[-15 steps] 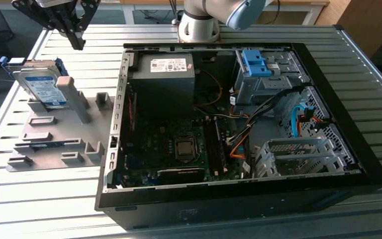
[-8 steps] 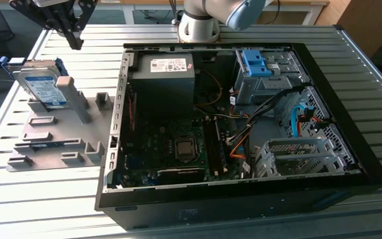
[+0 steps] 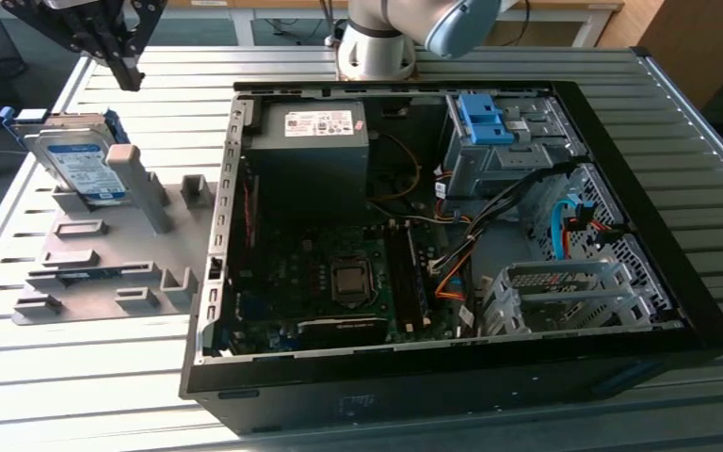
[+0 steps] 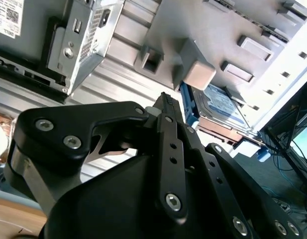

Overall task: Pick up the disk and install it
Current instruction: 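Reach for the disk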

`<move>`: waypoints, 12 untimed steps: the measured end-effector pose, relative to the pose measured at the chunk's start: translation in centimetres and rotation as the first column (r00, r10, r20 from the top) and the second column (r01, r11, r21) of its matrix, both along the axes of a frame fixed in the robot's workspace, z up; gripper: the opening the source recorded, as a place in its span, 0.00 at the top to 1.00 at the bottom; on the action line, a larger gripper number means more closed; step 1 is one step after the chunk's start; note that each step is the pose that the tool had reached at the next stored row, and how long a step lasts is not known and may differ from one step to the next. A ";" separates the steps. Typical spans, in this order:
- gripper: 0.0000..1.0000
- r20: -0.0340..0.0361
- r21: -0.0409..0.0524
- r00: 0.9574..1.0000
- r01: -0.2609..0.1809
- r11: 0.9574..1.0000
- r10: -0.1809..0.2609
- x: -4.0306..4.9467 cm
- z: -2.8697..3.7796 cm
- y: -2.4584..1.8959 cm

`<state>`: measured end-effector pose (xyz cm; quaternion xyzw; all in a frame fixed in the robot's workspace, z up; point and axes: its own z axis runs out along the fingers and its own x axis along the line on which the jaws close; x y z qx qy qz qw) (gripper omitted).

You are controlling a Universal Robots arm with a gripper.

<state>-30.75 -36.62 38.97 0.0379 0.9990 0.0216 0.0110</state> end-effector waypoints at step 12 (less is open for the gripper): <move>0.89 -0.007 0.000 1.000 0.000 1.000 0.000 -4.22 -0.23 0.63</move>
